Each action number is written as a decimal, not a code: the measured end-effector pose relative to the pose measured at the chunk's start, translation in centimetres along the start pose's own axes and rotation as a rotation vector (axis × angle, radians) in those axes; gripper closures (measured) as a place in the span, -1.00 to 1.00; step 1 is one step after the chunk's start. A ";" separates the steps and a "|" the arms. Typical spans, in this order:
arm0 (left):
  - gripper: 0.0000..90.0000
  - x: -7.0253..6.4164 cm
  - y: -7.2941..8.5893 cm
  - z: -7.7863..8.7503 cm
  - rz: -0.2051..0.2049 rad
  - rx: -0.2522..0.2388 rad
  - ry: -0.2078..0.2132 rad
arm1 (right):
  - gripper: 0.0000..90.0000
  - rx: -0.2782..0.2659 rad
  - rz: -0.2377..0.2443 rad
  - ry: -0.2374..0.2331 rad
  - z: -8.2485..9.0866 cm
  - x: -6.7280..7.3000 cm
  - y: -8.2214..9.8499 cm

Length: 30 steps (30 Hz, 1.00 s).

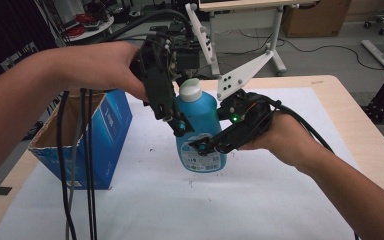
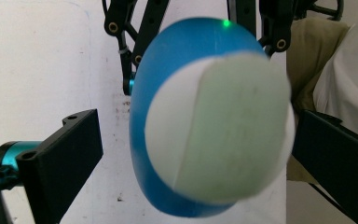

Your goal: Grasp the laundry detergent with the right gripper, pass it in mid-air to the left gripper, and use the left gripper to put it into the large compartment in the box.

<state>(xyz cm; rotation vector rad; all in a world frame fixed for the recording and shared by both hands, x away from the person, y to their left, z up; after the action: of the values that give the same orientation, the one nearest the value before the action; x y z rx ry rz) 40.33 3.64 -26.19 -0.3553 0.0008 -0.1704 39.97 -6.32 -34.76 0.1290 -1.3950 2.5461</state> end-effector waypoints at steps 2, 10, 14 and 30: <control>-0.95 0.0 0.0 0.0 -0.003 0.003 0.002 | 0.03 0.001 0.000 -0.003 -0.1 0.0 -0.1; -0.77 0.2 0.1 -0.3 -0.013 0.010 0.012 | 0.03 0.005 0.001 -0.003 -0.3 0.1 -0.1; -0.69 0.2 0.1 -0.5 -0.019 0.013 0.021 | 0.03 0.001 -0.004 -0.004 -0.3 0.1 -0.1; -0.48 0.2 -0.2 -0.7 -0.047 0.035 0.023 | 0.03 0.013 -0.003 -0.005 -0.6 0.1 -0.1</control>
<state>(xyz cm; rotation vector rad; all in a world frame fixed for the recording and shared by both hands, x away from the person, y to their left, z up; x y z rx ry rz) 40.48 3.21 -26.82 -0.3186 0.0119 -0.2208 39.90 -5.77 -34.99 0.1399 -1.3792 2.5550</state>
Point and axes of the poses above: each handheld gripper's, and its own axes: z roughly backward along the jaws, y roughly out of its underside, x roughly to its left, the point moved 5 cm from there along -z, roughly forward along the jaws, and after that the axes turned 12 degrees about -z, right-handed, at the moved point
